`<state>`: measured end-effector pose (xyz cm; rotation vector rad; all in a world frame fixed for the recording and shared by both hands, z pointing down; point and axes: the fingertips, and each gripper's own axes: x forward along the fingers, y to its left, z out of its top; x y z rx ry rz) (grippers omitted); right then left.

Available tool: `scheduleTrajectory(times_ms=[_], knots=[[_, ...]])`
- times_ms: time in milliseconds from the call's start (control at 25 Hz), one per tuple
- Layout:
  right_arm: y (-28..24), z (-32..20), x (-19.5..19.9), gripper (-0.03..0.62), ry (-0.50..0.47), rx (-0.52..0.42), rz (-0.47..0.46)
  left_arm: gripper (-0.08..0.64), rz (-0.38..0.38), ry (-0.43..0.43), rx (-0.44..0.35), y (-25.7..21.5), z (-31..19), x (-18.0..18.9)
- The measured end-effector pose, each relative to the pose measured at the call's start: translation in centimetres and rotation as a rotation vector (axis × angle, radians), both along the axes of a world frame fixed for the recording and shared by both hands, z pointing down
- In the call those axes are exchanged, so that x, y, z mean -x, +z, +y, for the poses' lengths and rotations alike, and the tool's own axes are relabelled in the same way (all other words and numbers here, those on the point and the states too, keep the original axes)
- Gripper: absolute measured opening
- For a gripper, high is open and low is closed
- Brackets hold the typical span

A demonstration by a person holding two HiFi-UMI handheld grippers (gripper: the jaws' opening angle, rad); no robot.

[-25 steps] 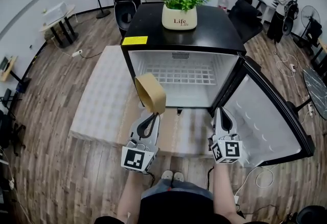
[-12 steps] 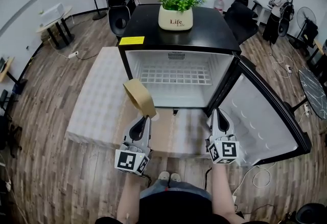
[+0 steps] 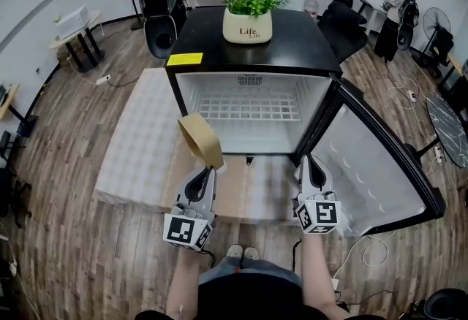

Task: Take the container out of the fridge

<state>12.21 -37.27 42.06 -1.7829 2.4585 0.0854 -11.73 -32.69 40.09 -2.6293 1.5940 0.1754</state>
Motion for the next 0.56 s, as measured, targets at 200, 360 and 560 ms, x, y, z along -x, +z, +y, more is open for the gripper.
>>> scheduleTrajectory(times_ms=[200, 360, 560], knots=[[0.22, -0.05, 0.07, 0.006, 0.001, 0.006, -0.002, 0.018, -0.001, 0.004, 0.01, 0.25, -0.19, 0.02], [0.21, -0.06, 0.11, 0.006, -0.001, 0.007, 0.0, 0.018, 0.004, 0.012, 0.01, 0.27, -0.21, -0.3], [0.43, -0.19, 0.07, 0.006, 0.001, 0.012, -0.001, 0.018, -0.01, 0.018, 0.016, 0.44, -0.31, -0.49]])
